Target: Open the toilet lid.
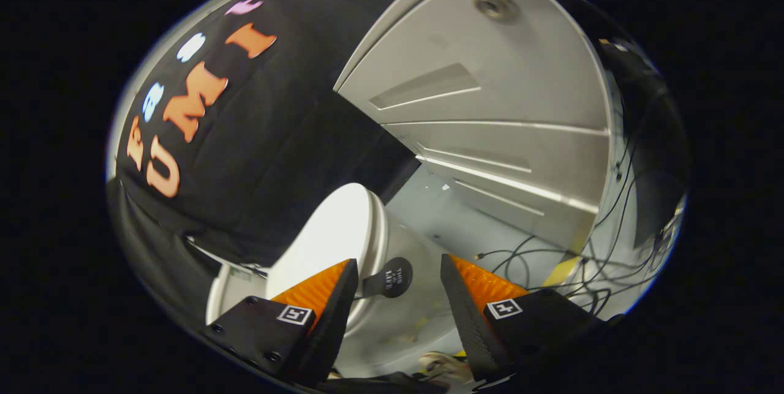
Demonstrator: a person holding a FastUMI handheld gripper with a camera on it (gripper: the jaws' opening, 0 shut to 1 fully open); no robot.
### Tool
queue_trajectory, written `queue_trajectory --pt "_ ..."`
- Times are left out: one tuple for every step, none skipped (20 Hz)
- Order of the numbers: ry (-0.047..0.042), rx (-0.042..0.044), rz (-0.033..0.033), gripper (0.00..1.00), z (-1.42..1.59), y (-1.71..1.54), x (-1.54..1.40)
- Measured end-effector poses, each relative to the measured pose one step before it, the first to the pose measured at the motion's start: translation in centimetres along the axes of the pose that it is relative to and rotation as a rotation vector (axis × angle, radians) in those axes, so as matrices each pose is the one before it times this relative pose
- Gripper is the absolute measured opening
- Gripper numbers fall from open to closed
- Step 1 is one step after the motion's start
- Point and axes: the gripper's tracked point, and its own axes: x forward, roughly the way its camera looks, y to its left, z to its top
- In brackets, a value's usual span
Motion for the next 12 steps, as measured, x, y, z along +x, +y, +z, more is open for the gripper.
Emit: queue_trajectory --pt "0.01228 0.03564 -0.00556 0.88 -0.146 -0.803 0.068" --pt "-0.00498 0.05569 0.00396 0.89 0.189 -0.145 0.308" --pt "0.00116 0.06095 0.00731 0.89 0.053 -0.129 0.341" --pt "0.00774 0.06172 0.01724 0.89 0.019 0.057 0.530" --pt "0.00834 0.04866 0.01841 0.89 -0.190 0.145 0.152" --pt "-0.01139 0.03222 0.01094 0.88 0.390 0.010 0.404" --pt "0.01118 0.00391 0.00895 0.86 -0.599 -0.162 0.254" --pt "0.02953 0.00135 0.00639 0.86 -0.615 0.092 0.098" --pt "0.02251 0.00952 0.01140 0.83 -0.611 0.338 -0.105" --pt "-0.00488 0.00990 0.01503 0.80 0.023 0.494 0.245" --pt "-0.01060 -0.00536 0.00448 0.76 0.041 0.091 -0.013" --pt "-0.01094 -0.00195 0.00000 0.71 0.354 -0.133 0.223"
